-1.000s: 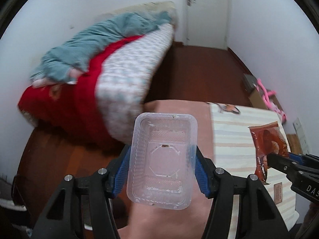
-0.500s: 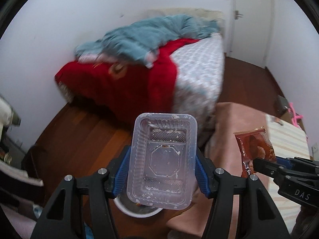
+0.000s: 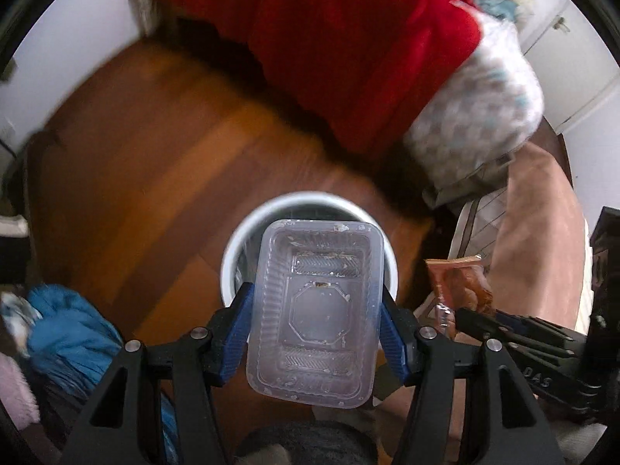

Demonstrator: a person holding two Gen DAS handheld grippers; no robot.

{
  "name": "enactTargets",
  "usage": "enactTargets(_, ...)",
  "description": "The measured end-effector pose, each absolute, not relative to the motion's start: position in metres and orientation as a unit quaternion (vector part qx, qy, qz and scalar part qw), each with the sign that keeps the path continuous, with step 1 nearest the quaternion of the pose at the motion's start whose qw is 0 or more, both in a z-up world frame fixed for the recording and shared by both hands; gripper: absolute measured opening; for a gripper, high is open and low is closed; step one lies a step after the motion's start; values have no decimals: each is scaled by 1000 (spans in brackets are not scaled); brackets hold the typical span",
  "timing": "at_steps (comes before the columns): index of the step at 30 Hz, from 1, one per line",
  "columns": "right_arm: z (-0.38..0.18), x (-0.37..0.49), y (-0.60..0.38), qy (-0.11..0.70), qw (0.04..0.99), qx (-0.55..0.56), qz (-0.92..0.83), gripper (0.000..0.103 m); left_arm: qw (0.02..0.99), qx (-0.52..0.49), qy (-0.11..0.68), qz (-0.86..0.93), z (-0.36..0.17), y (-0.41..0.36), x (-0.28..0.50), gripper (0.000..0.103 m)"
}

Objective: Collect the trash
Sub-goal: 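Carry the tray and packet over the bin and open the left tool, then lower the brown packet into the bin and open the right tool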

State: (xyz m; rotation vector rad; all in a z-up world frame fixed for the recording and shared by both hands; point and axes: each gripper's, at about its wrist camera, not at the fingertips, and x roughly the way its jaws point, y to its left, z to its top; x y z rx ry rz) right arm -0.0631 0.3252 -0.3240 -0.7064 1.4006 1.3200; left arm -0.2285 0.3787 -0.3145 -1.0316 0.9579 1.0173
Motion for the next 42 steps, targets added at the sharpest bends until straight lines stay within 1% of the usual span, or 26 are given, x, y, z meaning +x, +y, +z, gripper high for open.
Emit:
enactTargets(3, -358, -70, 341, 599, 505, -312, 537, 34, 633, -484, 421, 434, -345, 392, -232, 58)
enactTargets(4, -368, -74, 347, 601, 497, -319, 538, 34, 628, -495, 420, 430, -355, 396, -233, 65)
enactTargets(5, -377, -79, 353, 603, 493, -327, 535, 34, 621, -503, 419, 430, -360, 395, -237, 83)
enactTargets(6, -385, -80, 358, 604, 492, -331, 533, 34, 616, -512, 417, 431, -365, 397, -241, 91)
enactTargets(7, -392, -83, 361, 605, 486, -337, 533, 34, 611, -518, 413, 432, -369, 399, -244, 97)
enactTargets(11, -418, -89, 381, 607, 473, -356, 531, 35, 591, -528, 410, 451, -374, 403, -260, 98)
enactTargets(13, -423, -91, 388, 605, 472, -358, 531, 46, 585, -522, 411, 465, -370, 398, -270, 98)
enactTargets(15, -424, -93, 392, 604, 472, -355, 535, 74, 581, -508, 415, 482, -365, 390, -282, 98)
enactTargets(19, -418, -97, 392, 592, 478, -360, 540, 91, 573, -473, 419, 521, -353, 373, -293, 98)
enactTargets(21, -412, -97, 388, 586, 485, -367, 536, 101, 572, -463, 420, 531, -347, 364, -297, 98)
enactTargets(22, -408, -97, 384, 581, 489, -372, 534, 103, 572, -462, 419, 533, -346, 361, -297, 98)
enactTargets(25, -397, -93, 373, 579, 492, -373, 532, 103, 569, -458, 427, 534, -344, 352, -298, 98)
enactTargets(28, -393, -95, 369, 579, 489, -382, 529, 103, 558, -455, 448, 530, -354, 353, -293, 98)
enactTargets(32, -402, -108, 375, 553, 487, -449, 506, 103, 544, -449, 470, 531, -366, 354, -291, 98)
enactTargets(34, -420, -113, 379, 561, 465, -487, 481, 103, 539, -452, 472, 532, -369, 352, -293, 98)
enactTargets(35, -429, -114, 379, 574, 455, -493, 470, 96, 538, -453, 471, 532, -370, 349, -295, 98)
enactTargets(36, -433, -114, 378, 576, 455, -490, 470, 59, 537, -456, 469, 532, -371, 348, -297, 98)
enactTargets(37, -436, -114, 379, 572, 459, -490, 470, 34, 536, -457, 469, 533, -371, 347, -299, 98)
enactTargets(38, -438, -114, 378, 573, 462, -488, 469, 36, 535, -457, 469, 533, -372, 347, -299, 98)
enactTargets(41, -444, -109, 379, 592, 463, -452, 480, 36, 530, -458, 472, 536, -375, 350, -302, 98)
enactTargets(42, -445, -107, 381, 601, 462, -439, 482, 40, 528, -459, 471, 537, -376, 352, -303, 98)
